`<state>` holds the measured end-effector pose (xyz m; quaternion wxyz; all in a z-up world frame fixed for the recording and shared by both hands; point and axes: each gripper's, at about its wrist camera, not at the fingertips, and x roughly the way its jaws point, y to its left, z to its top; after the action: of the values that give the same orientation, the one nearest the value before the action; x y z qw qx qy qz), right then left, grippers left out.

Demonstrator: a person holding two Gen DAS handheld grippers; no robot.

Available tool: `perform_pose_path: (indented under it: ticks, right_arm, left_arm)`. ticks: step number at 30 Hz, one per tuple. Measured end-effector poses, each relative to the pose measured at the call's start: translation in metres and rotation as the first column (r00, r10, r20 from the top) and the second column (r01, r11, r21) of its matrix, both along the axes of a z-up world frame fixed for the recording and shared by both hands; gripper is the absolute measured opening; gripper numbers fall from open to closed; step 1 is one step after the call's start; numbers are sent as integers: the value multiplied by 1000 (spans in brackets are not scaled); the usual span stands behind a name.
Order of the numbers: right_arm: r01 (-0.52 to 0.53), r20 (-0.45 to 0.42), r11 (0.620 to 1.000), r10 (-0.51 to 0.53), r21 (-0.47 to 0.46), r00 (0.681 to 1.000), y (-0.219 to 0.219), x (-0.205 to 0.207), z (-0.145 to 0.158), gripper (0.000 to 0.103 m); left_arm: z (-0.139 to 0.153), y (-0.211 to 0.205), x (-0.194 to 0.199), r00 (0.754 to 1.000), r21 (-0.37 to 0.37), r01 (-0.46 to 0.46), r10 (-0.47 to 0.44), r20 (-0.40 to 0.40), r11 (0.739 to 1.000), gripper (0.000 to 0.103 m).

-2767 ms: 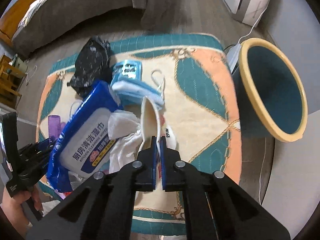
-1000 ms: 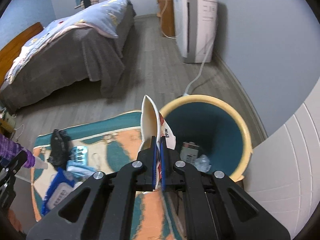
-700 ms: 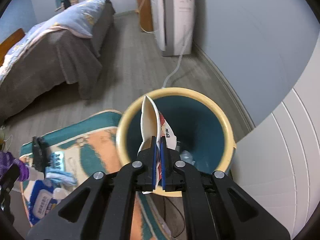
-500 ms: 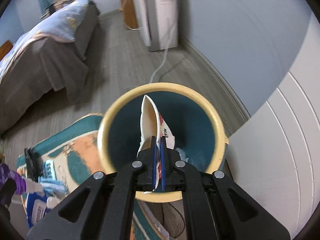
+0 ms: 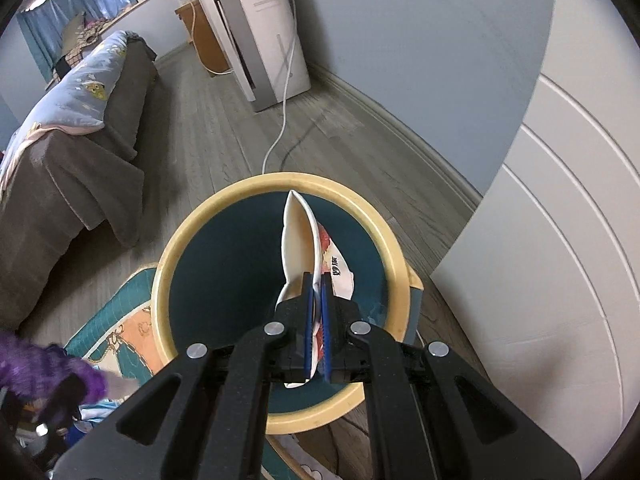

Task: Collect trash
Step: 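Carry bottle and cup over the teal bin and open both tools, then move both open tools back over the remaining trash on the mat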

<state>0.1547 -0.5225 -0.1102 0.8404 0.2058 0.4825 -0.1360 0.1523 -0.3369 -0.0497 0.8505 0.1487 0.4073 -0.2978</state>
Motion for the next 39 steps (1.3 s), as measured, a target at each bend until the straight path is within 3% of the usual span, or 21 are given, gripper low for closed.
perform_pose_path:
  ticks: [16, 20, 21, 26, 28, 30, 33, 39]
  right_arm:
    - [14, 8, 999, -15, 41, 1000, -3, 12, -8, 3]
    - [26, 7, 999, -26, 39, 1000, -2, 12, -9, 6]
    - [28, 6, 999, -28, 39, 1000, -2, 13, -10, 11]
    - [27, 3, 999, -27, 39, 1000, 2, 17, -9, 33]
    - [20, 10, 999, -20, 31, 1000, 6, 18, -7, 46]
    - [13, 25, 1000, -13, 22, 1000, 9, 19, -3, 69]
    - [5, 54, 1000, -6, 8, 999, 14, 19, 4, 95]
    - [-66, 47, 996, 68, -54, 997, 35, 20, 13, 97]
  left_arm:
    - [-17, -27, 39, 1000, 18, 7, -7, -5, 1000, 34]
    - [-15, -25, 41, 1000, 6, 4, -4, 0, 1000, 42]
    - [-14, -23, 41, 1000, 0, 3, -3, 2, 1000, 48]
    - [-7, -10, 40, 1000, -2, -7, 7, 30, 1000, 56]
    - [0, 2, 35, 999, -14, -18, 18, 48, 1000, 74]
    - [7, 16, 31, 997, -32, -36, 38, 60, 999, 81]
    - [17, 41, 26, 995, -58, -79, 83, 60, 995, 94]
    - [36, 95, 22, 976, -121, -203, 210, 50, 972, 95]
